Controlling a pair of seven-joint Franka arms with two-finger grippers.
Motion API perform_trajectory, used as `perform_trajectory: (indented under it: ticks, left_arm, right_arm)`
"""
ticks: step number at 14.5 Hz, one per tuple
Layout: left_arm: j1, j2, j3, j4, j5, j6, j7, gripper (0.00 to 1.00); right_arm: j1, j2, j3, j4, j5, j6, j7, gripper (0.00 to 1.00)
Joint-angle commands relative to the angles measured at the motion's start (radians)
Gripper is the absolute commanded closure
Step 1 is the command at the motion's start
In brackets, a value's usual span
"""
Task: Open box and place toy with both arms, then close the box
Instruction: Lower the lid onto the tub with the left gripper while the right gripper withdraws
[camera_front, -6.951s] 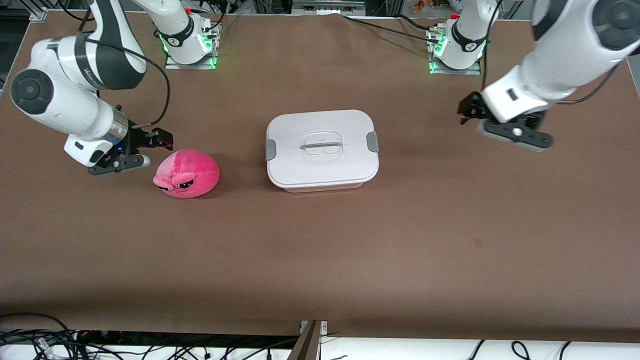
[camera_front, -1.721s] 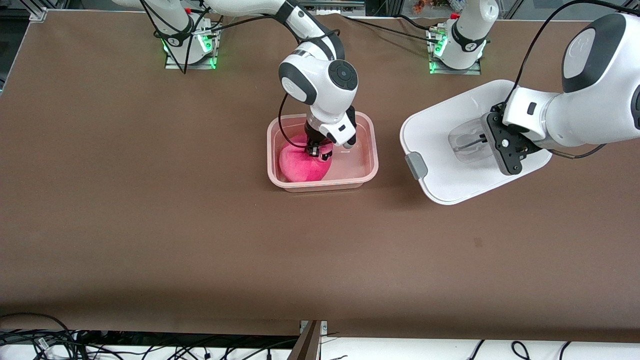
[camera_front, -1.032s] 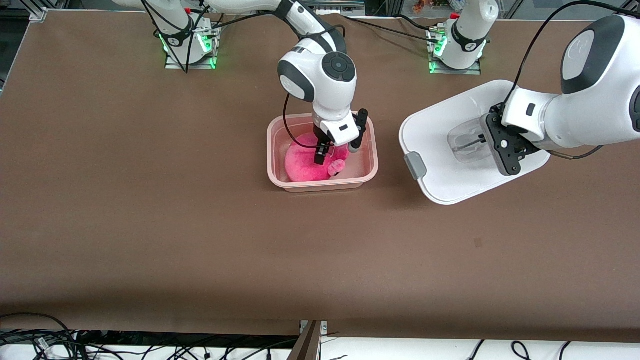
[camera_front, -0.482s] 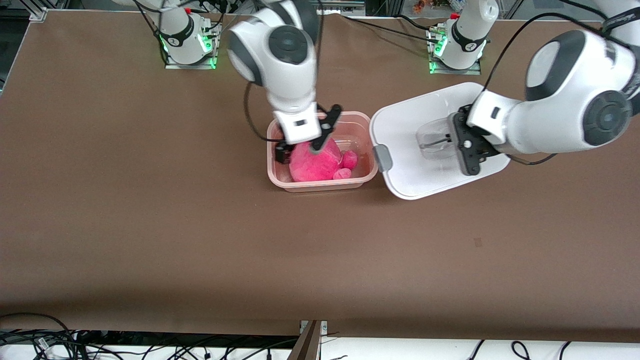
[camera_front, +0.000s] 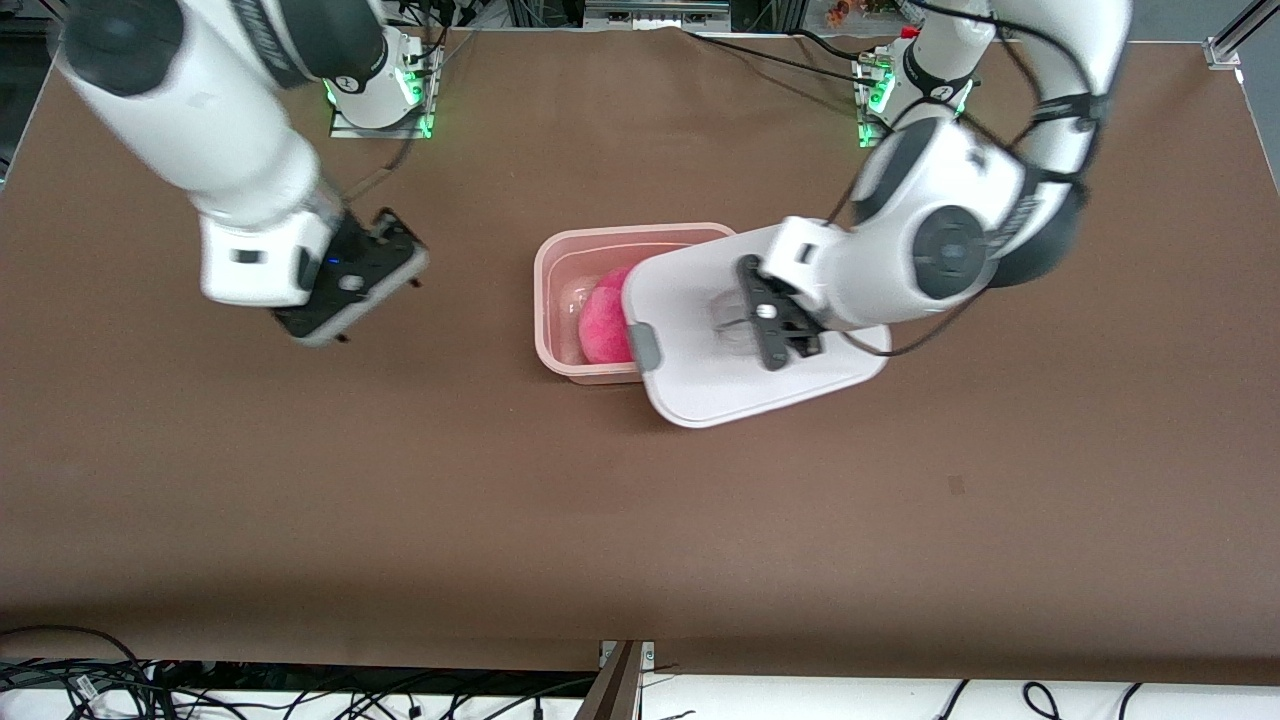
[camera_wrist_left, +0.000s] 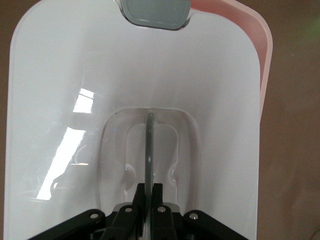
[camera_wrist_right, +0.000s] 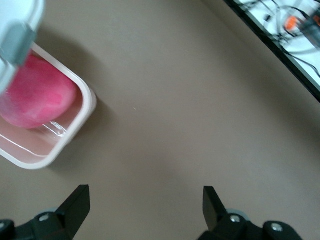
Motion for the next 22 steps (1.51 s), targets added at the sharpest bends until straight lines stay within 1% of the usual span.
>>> perform_trajectory:
  ticks: [1, 2, 3, 4, 5, 7, 8, 9, 10, 11, 13, 15, 16, 20, 22]
  left_arm:
    - [-0.117, 0.061, 0.018, 0.046, -0.012, 0.068, -0.098, 1.00]
    - [-0.142, 0.074, 0.021, 0.055, -0.010, 0.073, -0.110, 1.00]
    - [-0.156, 0.078, 0.023, 0.057, -0.002, 0.075, -0.112, 1.00]
    - [-0.160, 0.087, 0.018, 0.057, 0.010, 0.079, -0.113, 1.00]
    - [-0.179, 0.102, 0.017, 0.057, 0.010, 0.096, -0.115, 1.00]
    - [-0.217, 0.114, 0.021, 0.055, 0.024, 0.104, -0.132, 1.00]
    - [-0.220, 0.124, 0.021, 0.057, 0.028, 0.104, -0.133, 1.00]
    - [-0.220, 0.125, 0.021, 0.057, 0.034, 0.105, -0.130, 1.00]
    - [-0.220, 0.125, 0.020, 0.057, 0.048, 0.105, -0.120, 1.00]
    - [-0.219, 0.128, 0.020, 0.057, 0.062, 0.107, -0.120, 1.00]
    - [-0.222, 0.130, 0.018, 0.057, 0.108, 0.133, -0.120, 1.00]
    - [-0.222, 0.128, 0.014, 0.057, 0.128, 0.135, -0.118, 1.00]
    - [-0.222, 0.128, 0.014, 0.057, 0.128, 0.135, -0.118, 1.00]
    - [-0.230, 0.130, 0.014, 0.049, 0.131, 0.133, -0.110, 1.00]
    - [-0.228, 0.134, 0.014, 0.046, 0.131, 0.135, -0.071, 1.00]
  right_arm:
    - [0.005, -0.066, -0.096, -0.033, 0.091, -0.061, 0.015, 0.00]
    - [0.007, -0.081, -0.133, -0.039, 0.105, -0.087, 0.015, 0.00]
    - [0.007, -0.102, -0.147, -0.050, 0.105, -0.099, 0.013, 0.00]
    - [0.007, -0.124, -0.177, -0.067, 0.104, -0.105, 0.011, 0.00]
    - [0.007, -0.145, -0.193, -0.088, 0.101, -0.105, 0.010, 0.00]
    - [0.001, -0.175, -0.205, -0.124, 0.090, -0.104, 0.013, 0.00]
    - [-0.031, -0.182, -0.193, -0.133, 0.088, -0.105, 0.015, 0.00]
    - [-0.085, -0.185, -0.158, -0.139, 0.088, -0.110, 0.015, 0.00]
    - [-0.149, -0.185, -0.100, -0.139, 0.088, -0.116, 0.016, 0.00]
    - [-0.204, -0.187, -0.056, -0.142, 0.088, -0.118, 0.019, 0.00]
    - [-0.266, -0.196, 0.003, -0.156, 0.085, -0.118, 0.129, 0.00]
    - [-0.317, -0.221, 0.061, -0.191, 0.064, -0.116, 0.220, 0.00]
    - [-0.329, -0.234, 0.074, -0.199, 0.059, -0.118, 0.240, 0.00]
    - [-0.331, -0.245, 0.066, -0.193, 0.058, -0.133, 0.235, 0.00]
    - [-0.329, -0.245, 0.068, -0.190, 0.027, -0.134, 0.238, 0.00]
